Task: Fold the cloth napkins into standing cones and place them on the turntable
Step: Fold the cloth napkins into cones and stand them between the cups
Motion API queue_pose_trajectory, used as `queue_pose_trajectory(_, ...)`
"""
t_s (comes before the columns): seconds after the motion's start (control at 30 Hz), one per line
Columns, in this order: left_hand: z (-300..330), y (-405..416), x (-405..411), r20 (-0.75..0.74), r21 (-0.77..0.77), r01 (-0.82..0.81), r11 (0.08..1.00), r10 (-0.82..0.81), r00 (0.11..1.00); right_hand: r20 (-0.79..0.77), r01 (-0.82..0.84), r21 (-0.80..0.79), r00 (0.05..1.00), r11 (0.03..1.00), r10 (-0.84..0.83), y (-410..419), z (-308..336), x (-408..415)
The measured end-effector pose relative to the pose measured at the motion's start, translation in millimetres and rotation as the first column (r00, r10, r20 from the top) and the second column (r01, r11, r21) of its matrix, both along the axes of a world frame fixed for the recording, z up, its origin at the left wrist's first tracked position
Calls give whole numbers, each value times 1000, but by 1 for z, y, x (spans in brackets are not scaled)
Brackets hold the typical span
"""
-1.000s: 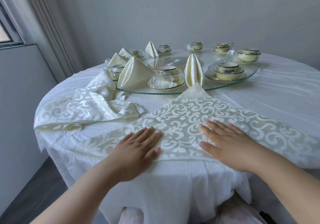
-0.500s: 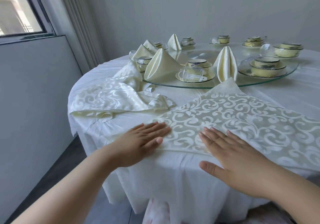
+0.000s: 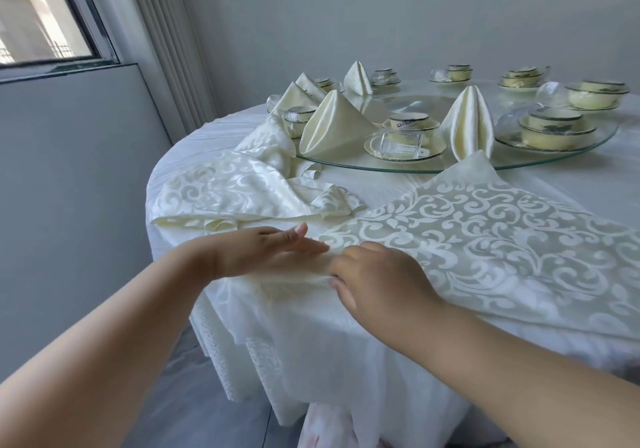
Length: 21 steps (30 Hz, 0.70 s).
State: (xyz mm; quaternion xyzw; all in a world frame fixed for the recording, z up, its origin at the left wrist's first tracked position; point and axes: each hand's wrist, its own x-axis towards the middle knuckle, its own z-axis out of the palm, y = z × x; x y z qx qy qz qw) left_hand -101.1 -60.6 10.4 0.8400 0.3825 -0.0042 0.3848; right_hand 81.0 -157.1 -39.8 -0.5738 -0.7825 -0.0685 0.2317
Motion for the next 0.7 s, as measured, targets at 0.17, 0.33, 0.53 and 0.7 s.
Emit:
queue_pose_trajectory(0.17, 11, 14, -32, 78, 21, 28, 999, -29, 997, -165, 41, -103, 985, 994, -57, 3, 5, 10)
queue_pose_trajectory(0.33, 0, 16, -38, 195, 326, -169, 930, 109, 975, -235, 29, -123, 970, 992, -58, 1, 6, 10)
queue_pose_trajectory(0.53, 5, 13, -38, 327, 322, -222, 920, 112, 938, -278, 42, -47, 959, 998, -53, -1, 2, 5)
queue_pose_trajectory(0.7, 12, 8, -41, 449, 260, -278, 925, 139, 883, -377, 26, -155, 922, 988, -84, -10, 8, 13)
